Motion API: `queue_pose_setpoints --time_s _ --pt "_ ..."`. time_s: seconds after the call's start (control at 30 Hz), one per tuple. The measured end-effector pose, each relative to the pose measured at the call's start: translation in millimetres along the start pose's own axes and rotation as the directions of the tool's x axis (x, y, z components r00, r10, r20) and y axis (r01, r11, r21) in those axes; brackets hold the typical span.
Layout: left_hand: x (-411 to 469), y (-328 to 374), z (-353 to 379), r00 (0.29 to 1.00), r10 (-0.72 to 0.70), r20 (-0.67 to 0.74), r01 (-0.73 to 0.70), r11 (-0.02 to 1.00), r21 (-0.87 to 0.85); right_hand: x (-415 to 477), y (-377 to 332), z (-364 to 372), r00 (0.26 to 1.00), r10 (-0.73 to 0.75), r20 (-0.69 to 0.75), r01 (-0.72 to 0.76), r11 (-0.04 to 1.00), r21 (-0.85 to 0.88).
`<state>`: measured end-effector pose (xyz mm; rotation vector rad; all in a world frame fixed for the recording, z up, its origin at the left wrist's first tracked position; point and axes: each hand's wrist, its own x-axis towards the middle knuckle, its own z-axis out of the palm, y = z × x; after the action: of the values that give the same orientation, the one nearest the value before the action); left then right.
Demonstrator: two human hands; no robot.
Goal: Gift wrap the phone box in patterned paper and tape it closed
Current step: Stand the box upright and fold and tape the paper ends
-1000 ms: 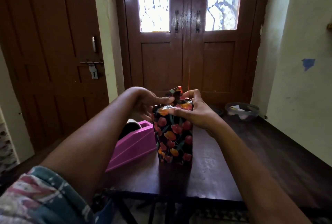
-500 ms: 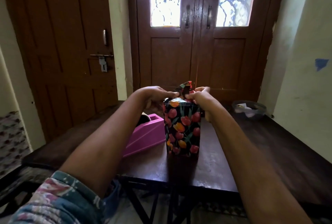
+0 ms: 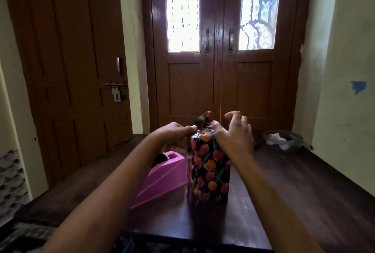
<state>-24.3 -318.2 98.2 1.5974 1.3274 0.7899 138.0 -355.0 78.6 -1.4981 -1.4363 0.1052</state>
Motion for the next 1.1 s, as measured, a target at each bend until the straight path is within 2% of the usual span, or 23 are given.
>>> queue_pose_setpoints --time_s 0.03,0.1,0.2,0.27,0.4,0.43,0.5,0.57,0.6,0.63,0.73,0.8,0.87,0.93,1.03,1.1 --pt "0.9 1.5 1.6 1.0 0.0 -0.023 -0.001 1.0 -0.01 -7.6 -0.9 -0.2 0.996 -0.081 -0.04 0.079 0.996 -0.052" --pt "0.1 4.0 5.7 0.999 -0.015 -0.029 0.015 1.0 -0.01 -19.8 1.3 5.3 0.983 -0.177 0.051 0.183 0.964 -0.191" --pt "-3.8 8.9 12.3 1.0 0.016 -0.007 -0.015 0.994 0.111 -28.7 8.6 11.8 0.948 -0.179 0.264 0.263 0.906 -0.332" --pt "-5.8 10.4 15.5 0.997 0.053 0.051 -0.059 0.989 0.138 -25.9 15.4 6.8 0.949 -0.161 0.272 0.252 0.906 -0.34" --pt "-9.2 5.8 14.0 0.979 0.111 0.171 -0.12 0.992 0.041 -16.8 25.3 -10.9 0.971 -0.181 0.157 0.217 0.941 -0.26" --pt "-7.4 4.6 13.7 0.979 0.127 0.159 -0.133 0.991 0.026 -14.8 26.6 -14.2 0.969 -0.19 0.156 0.22 0.953 -0.206" --pt "-2.9 5.5 15.3 0.985 0.165 0.047 -0.167 0.985 0.04 -10.4 31.6 -18.4 0.95 -0.203 0.236 0.23 0.969 -0.091" --pt "2.2 6.6 14.0 0.958 0.273 -0.089 -0.256 0.952 0.165 -7.6 35.8 -22.9 0.913 -0.219 0.343 0.234 0.972 -0.002" --pt "3.1 6.9 12.3 0.94 0.328 -0.096 -0.301 0.927 0.223 -5.2 39.4 -23.2 0.9 -0.243 0.361 0.256 0.967 0.012" --pt "3.3 7.4 11.2 0.926 0.375 -0.037 -0.354 0.9 0.255 -1.1 41.9 -25.9 0.894 -0.273 0.355 0.293 0.956 -0.001" --pt "3.4 3.7 11.4 0.885 0.438 0.159 -0.46 0.875 0.152 9.1 43.8 -33.6 0.897 -0.311 0.313 0.345 0.937 -0.058" --pt "0.5 4.9 12.5 0.845 0.5 0.192 -0.518 0.854 0.054 12.7 42.8 -36.1 0.896 -0.288 0.337 0.317 0.948 -0.035" --pt "-4.7 8.5 11.6 0.847 0.486 0.213 -0.495 0.869 -0.015 11.1 45.9 -32.8 0.881 -0.274 0.385 0.298 0.954 -0.003" --pt "-9.6 16.9 10.9 0.851 0.471 0.232 -0.488 0.872 0.02 8.4 47.9 -27.4 0.876 -0.288 0.388 0.314 0.949 -0.003" --pt "-15.1 32.2 17.9 0.851 0.513 0.115 -0.526 0.828 0.194 4.7 48.3 -21.5 0.902 -0.293 0.318 0.283 0.956 0.077" --pt "-13.4 37.9 21.7 0.825 0.565 0.017 -0.555 0.804 0.215 4.1 47.7 -19.6 0.907 -0.297 0.299 0.277 0.955 0.106"
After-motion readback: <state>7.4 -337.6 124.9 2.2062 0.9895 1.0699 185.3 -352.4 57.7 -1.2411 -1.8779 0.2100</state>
